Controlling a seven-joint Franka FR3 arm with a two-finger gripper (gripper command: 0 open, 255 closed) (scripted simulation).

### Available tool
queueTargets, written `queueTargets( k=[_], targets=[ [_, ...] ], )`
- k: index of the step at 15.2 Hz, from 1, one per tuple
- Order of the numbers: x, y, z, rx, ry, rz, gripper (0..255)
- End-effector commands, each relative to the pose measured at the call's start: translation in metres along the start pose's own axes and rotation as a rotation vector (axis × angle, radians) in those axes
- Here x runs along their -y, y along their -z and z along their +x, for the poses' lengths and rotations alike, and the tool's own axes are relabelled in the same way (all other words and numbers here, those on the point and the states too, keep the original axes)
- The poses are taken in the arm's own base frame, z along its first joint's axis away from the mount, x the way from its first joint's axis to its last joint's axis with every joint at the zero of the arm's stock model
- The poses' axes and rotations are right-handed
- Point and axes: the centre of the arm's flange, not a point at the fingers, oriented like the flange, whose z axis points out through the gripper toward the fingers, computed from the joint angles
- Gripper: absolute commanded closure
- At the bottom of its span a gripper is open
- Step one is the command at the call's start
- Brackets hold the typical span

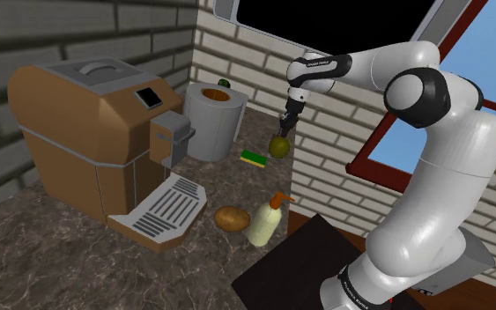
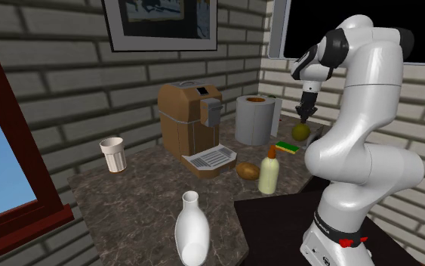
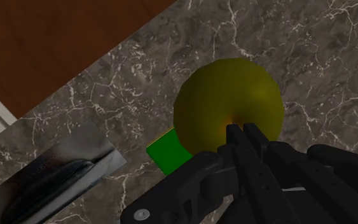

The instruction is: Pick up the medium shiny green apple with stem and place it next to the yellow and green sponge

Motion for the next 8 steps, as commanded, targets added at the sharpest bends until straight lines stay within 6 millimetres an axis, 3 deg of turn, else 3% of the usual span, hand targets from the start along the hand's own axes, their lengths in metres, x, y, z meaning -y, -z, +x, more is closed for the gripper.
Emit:
queueTargets(
  k=[1, 8],
  targets=[
    [-0.001, -0.01, 0.001, 0.0, 0.0, 0.0, 255],
    [-0.006, -0.047, 0.005, 0.0, 0.0, 0.0, 255]
  ],
)
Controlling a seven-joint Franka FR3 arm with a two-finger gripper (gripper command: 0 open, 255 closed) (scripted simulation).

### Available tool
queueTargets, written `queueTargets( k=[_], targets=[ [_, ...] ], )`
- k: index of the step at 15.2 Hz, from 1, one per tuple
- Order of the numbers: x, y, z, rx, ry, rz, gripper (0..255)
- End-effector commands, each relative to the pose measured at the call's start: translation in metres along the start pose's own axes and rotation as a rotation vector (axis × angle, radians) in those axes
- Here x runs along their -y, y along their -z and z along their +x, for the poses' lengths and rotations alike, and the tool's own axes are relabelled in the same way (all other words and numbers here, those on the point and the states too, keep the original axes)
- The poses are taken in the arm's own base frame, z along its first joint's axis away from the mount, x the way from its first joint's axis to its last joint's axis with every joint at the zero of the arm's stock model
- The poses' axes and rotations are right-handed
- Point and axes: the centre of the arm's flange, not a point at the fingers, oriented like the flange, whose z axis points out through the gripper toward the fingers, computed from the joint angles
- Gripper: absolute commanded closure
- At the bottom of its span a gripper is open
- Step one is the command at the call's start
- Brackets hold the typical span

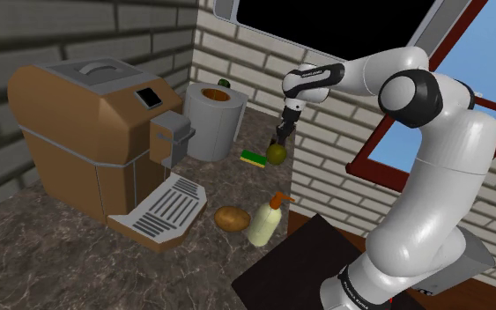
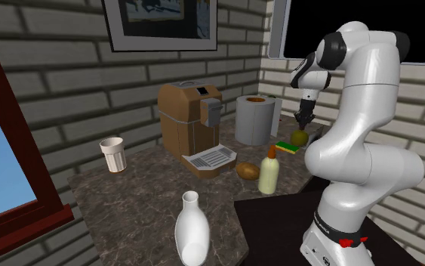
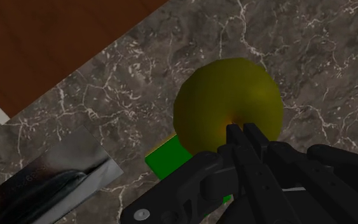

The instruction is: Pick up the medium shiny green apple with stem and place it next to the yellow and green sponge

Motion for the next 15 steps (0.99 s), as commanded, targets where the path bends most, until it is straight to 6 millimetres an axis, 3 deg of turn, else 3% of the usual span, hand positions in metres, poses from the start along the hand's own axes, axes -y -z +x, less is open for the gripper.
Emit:
queueTargets(
  k=[1, 15],
  targets=[
    [-0.002, -0.011, 0.001, 0.0, 0.0, 0.0, 255],
    [-0.01, -0.078, 0.009, 0.0, 0.0, 0.0, 255]
  ],
)
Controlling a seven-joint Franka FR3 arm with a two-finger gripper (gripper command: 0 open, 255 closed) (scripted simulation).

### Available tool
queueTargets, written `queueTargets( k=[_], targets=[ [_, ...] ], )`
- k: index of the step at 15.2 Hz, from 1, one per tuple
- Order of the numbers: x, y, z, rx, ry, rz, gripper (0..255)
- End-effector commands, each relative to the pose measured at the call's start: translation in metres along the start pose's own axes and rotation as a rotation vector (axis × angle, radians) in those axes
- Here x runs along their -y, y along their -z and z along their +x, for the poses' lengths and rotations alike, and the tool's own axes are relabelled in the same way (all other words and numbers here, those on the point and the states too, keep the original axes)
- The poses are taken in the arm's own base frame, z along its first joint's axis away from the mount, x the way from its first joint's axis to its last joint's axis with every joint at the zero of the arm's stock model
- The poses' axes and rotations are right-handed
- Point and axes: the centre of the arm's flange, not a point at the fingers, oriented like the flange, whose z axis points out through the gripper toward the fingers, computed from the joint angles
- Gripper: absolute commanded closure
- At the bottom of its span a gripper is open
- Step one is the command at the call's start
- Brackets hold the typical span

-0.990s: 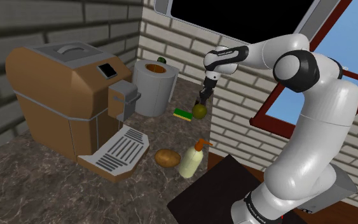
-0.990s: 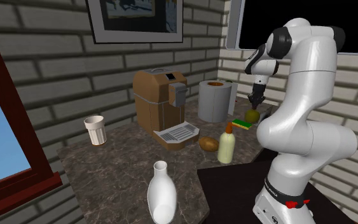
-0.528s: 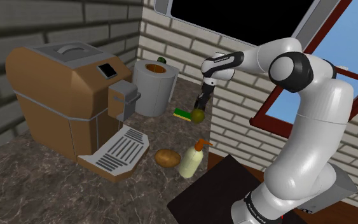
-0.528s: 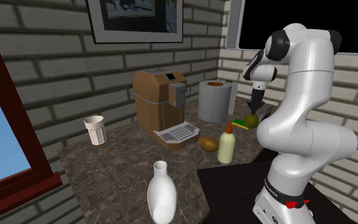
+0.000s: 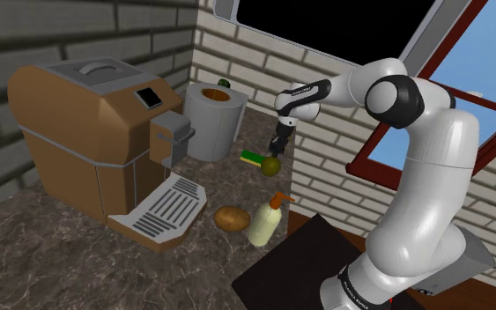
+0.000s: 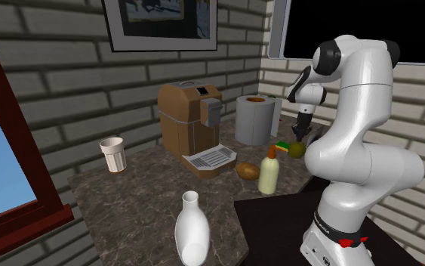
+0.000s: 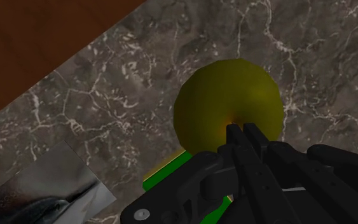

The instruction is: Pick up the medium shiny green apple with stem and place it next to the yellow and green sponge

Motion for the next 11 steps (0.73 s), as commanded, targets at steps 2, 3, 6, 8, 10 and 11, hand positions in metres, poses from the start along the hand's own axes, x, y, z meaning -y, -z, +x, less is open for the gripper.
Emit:
queueTargets(
  k=[2, 3, 6, 8, 10, 11],
  targets=[
    [-0.0009, -0.0027, 0.0002, -0.001, 0.0, 0.0, 255],
    [-0.0009, -0.0027, 0.0002, -0.001, 0.0, 0.0, 255],
    [-0.0009, -0.0027, 0.0002, -0.001, 0.0, 0.0, 255],
    [-0.0008, -0.0027, 0.0002, -0.001, 0.0, 0.0, 0],
    [-0.0009, -0.0027, 0.0002, -0.001, 0.0, 0.0, 0],
    [-0.0009, -0.0027, 0.0002, -0.001, 0.0, 0.0, 0]
  ],
)
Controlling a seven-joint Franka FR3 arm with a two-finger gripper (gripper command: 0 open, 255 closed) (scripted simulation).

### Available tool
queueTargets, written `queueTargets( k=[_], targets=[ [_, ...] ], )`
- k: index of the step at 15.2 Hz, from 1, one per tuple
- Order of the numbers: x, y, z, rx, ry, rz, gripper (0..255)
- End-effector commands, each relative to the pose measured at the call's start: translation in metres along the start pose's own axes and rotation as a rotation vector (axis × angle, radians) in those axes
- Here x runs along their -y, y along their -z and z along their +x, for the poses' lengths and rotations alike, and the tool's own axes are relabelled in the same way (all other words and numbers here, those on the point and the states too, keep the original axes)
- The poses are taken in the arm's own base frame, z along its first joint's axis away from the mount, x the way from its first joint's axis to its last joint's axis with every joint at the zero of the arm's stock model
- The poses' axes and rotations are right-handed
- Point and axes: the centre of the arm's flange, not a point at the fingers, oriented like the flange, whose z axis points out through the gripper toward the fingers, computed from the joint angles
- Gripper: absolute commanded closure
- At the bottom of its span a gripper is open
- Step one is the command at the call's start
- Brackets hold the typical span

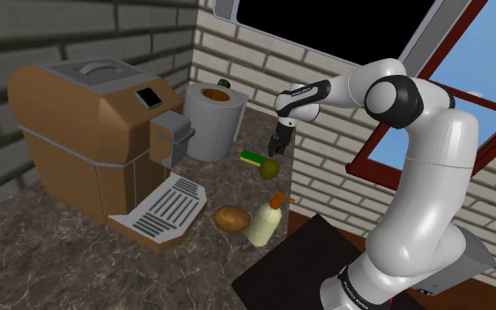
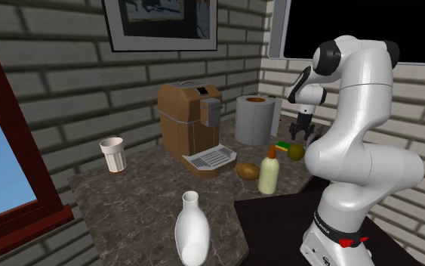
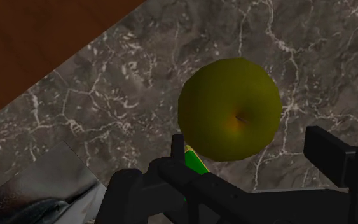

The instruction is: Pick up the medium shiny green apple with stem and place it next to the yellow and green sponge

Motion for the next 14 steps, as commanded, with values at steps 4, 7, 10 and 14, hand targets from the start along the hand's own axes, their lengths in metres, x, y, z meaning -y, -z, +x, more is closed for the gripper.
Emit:
queueTargets(
  k=[4, 7, 10, 14],
  targets=[
    [0.0, 0.026, 0.0, 0.0, 0.0, 0.0, 0],
    [0.0, 0.05, 0.0, 0.0, 0.0, 0.0, 0],
    [0.0, 0.05, 0.0, 0.0, 0.0, 0.0, 0],
    [0.0, 0.05, 0.0, 0.0, 0.0, 0.0, 0]
  ],
)
